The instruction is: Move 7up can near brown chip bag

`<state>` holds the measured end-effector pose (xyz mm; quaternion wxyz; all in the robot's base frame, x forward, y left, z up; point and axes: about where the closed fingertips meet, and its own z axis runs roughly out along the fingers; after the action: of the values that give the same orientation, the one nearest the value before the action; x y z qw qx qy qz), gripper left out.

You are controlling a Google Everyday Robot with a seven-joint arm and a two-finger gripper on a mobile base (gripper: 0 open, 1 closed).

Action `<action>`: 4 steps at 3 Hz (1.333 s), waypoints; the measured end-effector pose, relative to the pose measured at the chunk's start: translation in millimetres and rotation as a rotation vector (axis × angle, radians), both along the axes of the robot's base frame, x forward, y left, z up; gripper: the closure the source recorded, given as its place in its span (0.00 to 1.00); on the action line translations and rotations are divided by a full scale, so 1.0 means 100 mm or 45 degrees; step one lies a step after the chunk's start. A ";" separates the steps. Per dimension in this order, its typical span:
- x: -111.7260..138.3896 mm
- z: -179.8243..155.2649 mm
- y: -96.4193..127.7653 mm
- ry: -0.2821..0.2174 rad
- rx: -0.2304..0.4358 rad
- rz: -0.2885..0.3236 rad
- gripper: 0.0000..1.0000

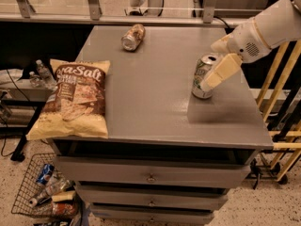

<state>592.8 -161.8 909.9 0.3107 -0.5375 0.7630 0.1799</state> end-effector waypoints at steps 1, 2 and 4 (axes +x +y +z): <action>-0.03 -0.03 0.03 0.012 0.007 0.023 0.15; -0.05 -0.06 0.15 0.024 0.025 0.074 0.39; -0.13 0.30 0.32 -0.077 0.064 0.170 0.85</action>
Offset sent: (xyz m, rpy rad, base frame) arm -0.0096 0.0252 -0.0069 0.0359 0.0260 0.0994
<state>579.7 -130.0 939.5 0.3342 -0.5844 0.7109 0.2032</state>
